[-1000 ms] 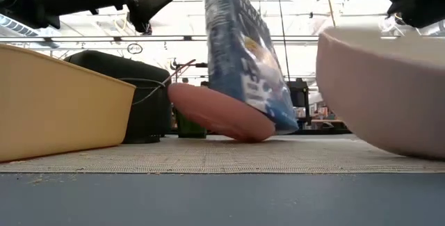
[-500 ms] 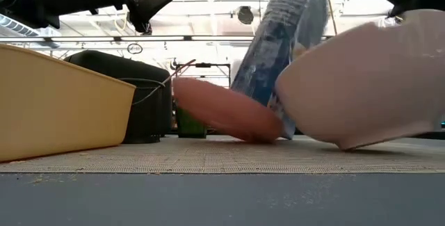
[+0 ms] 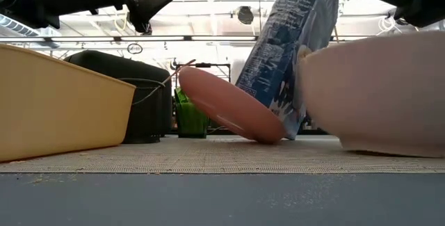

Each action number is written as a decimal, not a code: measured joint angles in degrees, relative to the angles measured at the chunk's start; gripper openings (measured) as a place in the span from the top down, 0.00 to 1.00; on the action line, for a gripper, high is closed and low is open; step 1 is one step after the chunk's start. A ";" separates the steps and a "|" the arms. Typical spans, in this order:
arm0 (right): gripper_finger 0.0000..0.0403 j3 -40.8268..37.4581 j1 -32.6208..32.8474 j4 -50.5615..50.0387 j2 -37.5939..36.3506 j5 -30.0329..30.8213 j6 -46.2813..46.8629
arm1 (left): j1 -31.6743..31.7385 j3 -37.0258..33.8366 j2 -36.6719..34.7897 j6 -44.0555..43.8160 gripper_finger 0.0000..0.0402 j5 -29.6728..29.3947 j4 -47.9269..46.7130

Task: Arrange a breakfast setting
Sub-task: Pour the cereal in the bowl

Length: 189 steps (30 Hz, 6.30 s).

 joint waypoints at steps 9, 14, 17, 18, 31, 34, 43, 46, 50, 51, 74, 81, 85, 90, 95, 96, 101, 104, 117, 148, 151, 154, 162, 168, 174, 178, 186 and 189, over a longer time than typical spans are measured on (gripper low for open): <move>1.00 -0.04 0.00 0.03 0.02 0.02 -0.02 | -2.24 4.27 0.99 2.82 0.14 0.04 0.17; 1.00 -0.04 0.00 0.15 0.02 0.02 -0.02 | -4.29 10.48 6.14 11.34 0.14 1.70 0.13; 1.00 -0.04 0.00 0.27 0.02 0.02 -0.02 | -5.13 15.30 10.25 13.35 0.14 3.96 -0.18; 1.00 -0.04 0.00 0.31 0.02 0.02 -0.02 | -5.30 17.02 11.61 13.34 0.14 4.11 -0.12; 1.00 -0.05 0.00 0.37 0.02 0.02 -0.02 | -5.88 30.58 20.66 28.00 0.14 -0.80 -15.16; 1.00 -0.05 0.00 0.39 0.02 0.02 -0.02 | -6.35 32.60 23.51 29.43 0.14 -5.48 -17.75; 1.00 -0.07 0.00 0.63 0.04 0.02 -0.02 | -6.47 39.14 34.39 31.26 0.14 -12.87 -18.64; 1.00 -0.07 0.00 0.67 0.04 0.02 -0.02 | -6.51 41.63 38.00 31.30 0.14 -12.98 -19.10; 1.00 -0.07 -0.02 0.85 0.04 0.02 -0.07 | -6.04 44.11 41.57 31.61 0.14 -13.81 -19.32; 1.00 -0.07 -0.02 0.87 0.04 0.02 -0.07 | -5.80 44.39 42.08 31.63 0.14 -13.94 -19.35; 1.00 -0.07 -0.02 1.22 0.04 0.02 -0.05 | -5.04 44.93 43.09 27.37 0.18 -15.02 -20.66; 1.00 -0.07 -0.02 1.22 0.04 0.02 -0.04 | -5.01 44.92 43.09 27.38 0.41 -15.48 -20.44; 1.00 -0.07 0.00 2.09 0.04 0.02 0.07 | -5.01 44.85 42.70 27.57 0.54 -15.65 -20.30; 1.00 -0.09 0.02 5.44 0.07 -0.11 0.13 | -5.01 44.85 42.26 27.80 0.72 -15.65 -20.42; 1.00 -0.09 0.02 6.34 0.07 -0.11 0.11 | -5.03 44.85 42.04 28.31 0.88 -15.65 -20.36; 1.00 -0.09 0.02 6.37 0.07 -0.13 0.11 | -5.03 44.83 41.90 28.34 0.90 -15.65 -20.55; 1.00 -0.09 0.04 7.23 -0.68 -0.15 0.11 | -4.97 44.81 41.17 28.32 0.98 -15.77 -20.72; 1.00 -0.09 0.13 7.10 -2.62 -0.17 0.12 | -4.95 44.81 40.69 28.34 0.98 -15.96 -20.47; 0.92 -0.13 0.17 -5.12 -18.07 -5.01 0.15 | -5.18 44.78 35.68 28.59 0.98 -18.52 -22.56; 0.30 13.98 0.13 -56.00 -28.25 4.68 -5.52 | -6.53 44.78 15.03 24.33 0.99 -18.38 -49.45; 0.30 19.81 0.13 -64.18 -24.68 4.55 -5.22 | -6.51 44.78 15.03 24.16 0.99 -18.38 -49.52; 0.30 23.35 -0.02 -67.80 -21.01 4.81 -4.85 | -6.51 44.81 15.03 24.14 0.99 -18.36 -49.78; 0.35 25.24 -0.35 -68.20 -14.11 4.52 -9.19 | -6.98 44.81 15.03 24.21 0.99 -18.40 -49.92; 0.53 25.29 -0.37 -68.20 -12.28 4.55 -10.60 | -7.02 44.81 15.05 24.34 0.99 -18.43 -50.74; 0.82 25.29 -0.37 -68.04 -12.24 4.49 -11.63 | -7.02 44.81 15.05 24.36 0.99 -18.43 -50.52; 0.98 25.27 -0.35 -67.14 -12.24 4.31 -12.31 | -7.02 44.81 15.04 24.57 0.99 -18.62 -50.27; 0.99 25.24 -0.35 -66.45 -12.24 4.34 -12.37 | -7.02 44.83 15.00 24.52 0.96 -18.68 -49.87; 0.99 25.24 -0.35 -66.05 -12.18 4.31 -12.46 | -7.01 44.96 14.98 24.14 0.94 -18.56 -49.41</move>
